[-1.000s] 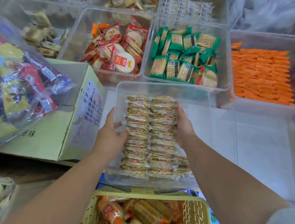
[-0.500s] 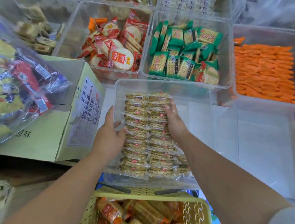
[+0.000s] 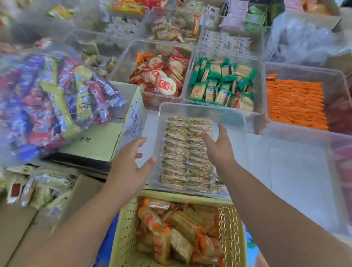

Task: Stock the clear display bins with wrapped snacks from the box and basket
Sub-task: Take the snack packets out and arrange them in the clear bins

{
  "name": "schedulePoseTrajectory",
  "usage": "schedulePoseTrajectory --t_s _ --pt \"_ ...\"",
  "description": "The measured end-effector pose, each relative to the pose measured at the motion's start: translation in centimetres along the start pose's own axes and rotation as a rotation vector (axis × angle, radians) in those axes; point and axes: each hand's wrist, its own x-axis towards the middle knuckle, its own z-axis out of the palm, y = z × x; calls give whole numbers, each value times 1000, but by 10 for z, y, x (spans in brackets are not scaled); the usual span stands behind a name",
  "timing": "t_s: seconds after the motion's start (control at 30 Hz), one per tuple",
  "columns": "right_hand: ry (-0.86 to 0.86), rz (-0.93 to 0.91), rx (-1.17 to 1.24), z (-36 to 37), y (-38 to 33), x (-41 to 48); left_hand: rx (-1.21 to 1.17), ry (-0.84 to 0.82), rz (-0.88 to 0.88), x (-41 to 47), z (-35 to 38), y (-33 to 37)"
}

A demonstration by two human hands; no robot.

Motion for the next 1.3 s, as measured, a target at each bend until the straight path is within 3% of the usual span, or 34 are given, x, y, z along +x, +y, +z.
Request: schedulePoseTrajectory --t_s 0.17,0.33,0.43,0.53,0.7,0.83,0.93,1.13,1.3 --pt "-159 -434 -114 50 -36 -103 -41 220 98 -117 -63 -21" --pt "-434 -728 -333 128 -51 -205 110 363 5 -188 -134 -90" --pt "-593 -846 -481 177 -52 -248 260 314 -186 -206 -176 -142" --pt "-623 -937 -619 228 -54 -278 476 186 -314 -214 -216 -185" --pt "-539 -898 -1236 284 -51 -306 777 33 -251 -221 -284 -239" --pt "-518 -750 -1412 291 -55 -312 721 2 -91 -227 -324 -278" --pt "-537 -655 -1554 300 -65 -316 666 77 71 -230 -323 -295" --pt "-924 -454 -1371 377 -51 -312 623 127 79 -229 -315 -301" --pt "-945 -348 -1521 418 -13 -309 624 107 74 -229 -317 -305"
